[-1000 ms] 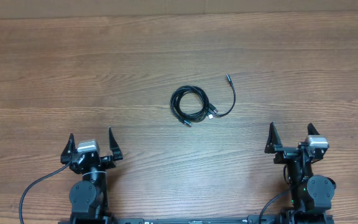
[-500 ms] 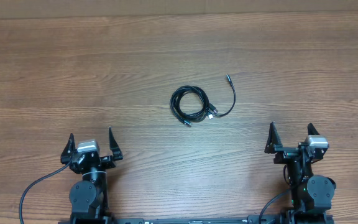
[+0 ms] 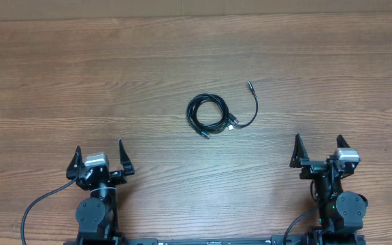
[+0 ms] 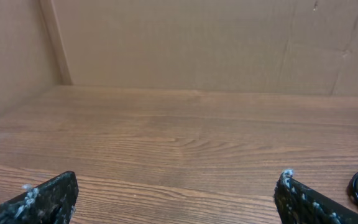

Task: Untangle cables

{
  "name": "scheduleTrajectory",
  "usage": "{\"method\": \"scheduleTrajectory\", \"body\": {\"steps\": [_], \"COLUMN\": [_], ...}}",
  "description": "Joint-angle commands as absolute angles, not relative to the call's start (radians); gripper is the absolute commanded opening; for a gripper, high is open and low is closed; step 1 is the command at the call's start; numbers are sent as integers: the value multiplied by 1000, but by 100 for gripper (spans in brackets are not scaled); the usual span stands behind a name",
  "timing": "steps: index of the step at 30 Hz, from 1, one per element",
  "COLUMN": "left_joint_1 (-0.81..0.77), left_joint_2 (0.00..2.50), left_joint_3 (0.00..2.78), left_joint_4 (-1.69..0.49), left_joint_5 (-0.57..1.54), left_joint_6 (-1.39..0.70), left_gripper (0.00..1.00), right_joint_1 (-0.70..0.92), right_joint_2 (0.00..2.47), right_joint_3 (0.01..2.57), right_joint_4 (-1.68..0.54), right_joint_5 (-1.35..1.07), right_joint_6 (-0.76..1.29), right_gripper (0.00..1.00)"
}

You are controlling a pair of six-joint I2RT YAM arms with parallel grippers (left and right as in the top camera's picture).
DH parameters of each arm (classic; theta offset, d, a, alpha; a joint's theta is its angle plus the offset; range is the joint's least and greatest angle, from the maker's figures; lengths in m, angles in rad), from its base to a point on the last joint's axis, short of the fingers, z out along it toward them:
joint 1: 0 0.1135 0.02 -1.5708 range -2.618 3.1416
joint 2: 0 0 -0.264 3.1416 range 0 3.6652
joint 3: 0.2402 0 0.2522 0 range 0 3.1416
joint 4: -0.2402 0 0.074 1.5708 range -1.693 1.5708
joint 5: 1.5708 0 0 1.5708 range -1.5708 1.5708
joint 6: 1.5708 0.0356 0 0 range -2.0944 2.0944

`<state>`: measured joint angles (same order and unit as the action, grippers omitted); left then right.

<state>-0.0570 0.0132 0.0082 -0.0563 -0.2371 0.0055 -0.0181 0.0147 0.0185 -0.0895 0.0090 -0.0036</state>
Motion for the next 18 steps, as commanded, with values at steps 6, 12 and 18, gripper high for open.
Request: {"method": "scheduleTrajectory", "body": {"steps": [6,12,18], "left_joint_1": [-51,-51,-51], "left_joint_2": [12,12,12], "left_joint_3": [5,5,5], "left_joint_4": [-54,-53,5], "left_joint_5": [-254,-260,-317], "left_joint_6": [-4,-3,-4], "left_gripper": [99,99,100], "right_joint_1": [-14,-14,-14], "right_joint_2": [3,3,3], "right_joint_3": [8,8,8], "right_joint_4": [-83,-83,-83], "right_joint_5": [24,24,24], "right_joint_6": [-1,-1,-1], "right_gripper": [100,100,100]}}
